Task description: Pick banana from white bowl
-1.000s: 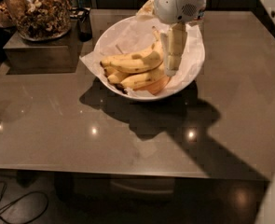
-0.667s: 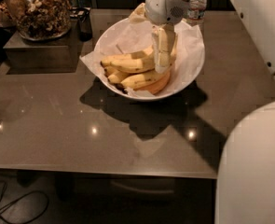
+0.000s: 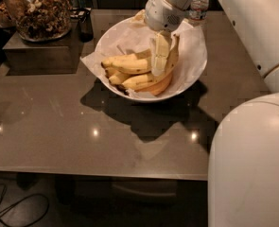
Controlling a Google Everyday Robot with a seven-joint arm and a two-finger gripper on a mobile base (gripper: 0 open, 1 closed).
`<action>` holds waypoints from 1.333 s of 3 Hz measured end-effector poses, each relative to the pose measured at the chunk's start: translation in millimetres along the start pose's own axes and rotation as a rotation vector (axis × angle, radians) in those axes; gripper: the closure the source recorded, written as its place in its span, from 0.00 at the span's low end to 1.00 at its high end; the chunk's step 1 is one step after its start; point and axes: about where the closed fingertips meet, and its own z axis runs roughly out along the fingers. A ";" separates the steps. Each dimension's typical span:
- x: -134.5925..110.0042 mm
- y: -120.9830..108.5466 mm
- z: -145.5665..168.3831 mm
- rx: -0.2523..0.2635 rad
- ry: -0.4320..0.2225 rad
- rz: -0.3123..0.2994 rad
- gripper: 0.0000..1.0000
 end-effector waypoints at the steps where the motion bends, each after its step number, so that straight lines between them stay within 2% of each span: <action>1: 0.0 0.0 0.0 0.000 0.000 0.000 0.19; 4: 0.0 -0.1 0.0 0.000 0.000 0.000 0.89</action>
Offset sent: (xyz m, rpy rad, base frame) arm 0.0000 0.0000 0.0000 0.0001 -0.0001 0.0000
